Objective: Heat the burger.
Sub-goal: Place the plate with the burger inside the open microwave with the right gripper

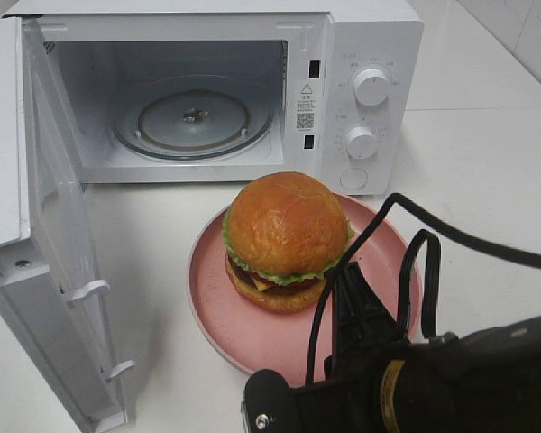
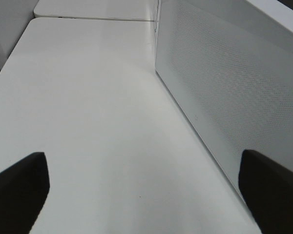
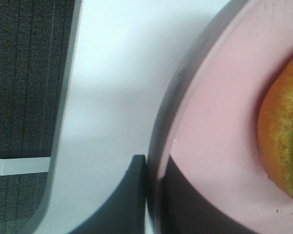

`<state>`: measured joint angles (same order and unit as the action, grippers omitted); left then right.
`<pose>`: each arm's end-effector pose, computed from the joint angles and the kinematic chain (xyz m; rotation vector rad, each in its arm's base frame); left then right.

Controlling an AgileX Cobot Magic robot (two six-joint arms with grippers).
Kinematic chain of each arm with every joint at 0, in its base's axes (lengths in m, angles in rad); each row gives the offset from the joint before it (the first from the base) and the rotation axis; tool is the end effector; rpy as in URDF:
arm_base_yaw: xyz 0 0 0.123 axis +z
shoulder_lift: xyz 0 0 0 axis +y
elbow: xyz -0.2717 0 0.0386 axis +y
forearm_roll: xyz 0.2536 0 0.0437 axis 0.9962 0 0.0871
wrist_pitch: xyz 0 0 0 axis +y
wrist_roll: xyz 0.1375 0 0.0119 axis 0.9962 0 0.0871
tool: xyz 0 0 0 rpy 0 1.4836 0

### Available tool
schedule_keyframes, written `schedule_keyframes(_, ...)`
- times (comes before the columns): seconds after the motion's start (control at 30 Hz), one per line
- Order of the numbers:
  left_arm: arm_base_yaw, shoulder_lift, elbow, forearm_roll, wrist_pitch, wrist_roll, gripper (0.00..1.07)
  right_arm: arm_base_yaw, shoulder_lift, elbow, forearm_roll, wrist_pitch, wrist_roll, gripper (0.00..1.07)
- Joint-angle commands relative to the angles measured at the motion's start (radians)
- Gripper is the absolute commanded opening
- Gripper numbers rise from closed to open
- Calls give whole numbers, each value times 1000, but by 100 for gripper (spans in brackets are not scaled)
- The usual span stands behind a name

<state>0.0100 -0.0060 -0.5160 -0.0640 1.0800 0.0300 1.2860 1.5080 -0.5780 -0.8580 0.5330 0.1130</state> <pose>0.0490 -0.0073 0.2618 0.0249 2.0402 -0.0514 0.1220 0.2278 0.1002 -2.1529 1.5659 -0.3603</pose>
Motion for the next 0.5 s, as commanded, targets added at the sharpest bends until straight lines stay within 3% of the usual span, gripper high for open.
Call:
schedule_keyframes(0.03,-5,-17,-1,-4,-10,-2,98,-79,-7,-1,-42,-59,-161,0)
schedule_keyframes(0.27,-5,-17,-1,-4,-10,-2,98,-189,-7,-9,4,-145,-334,0)
schedule_keyframes(0.5,-5,-17,-1,-4,-10,-2,98,-321,-7,-54,133,-205,-630,0)
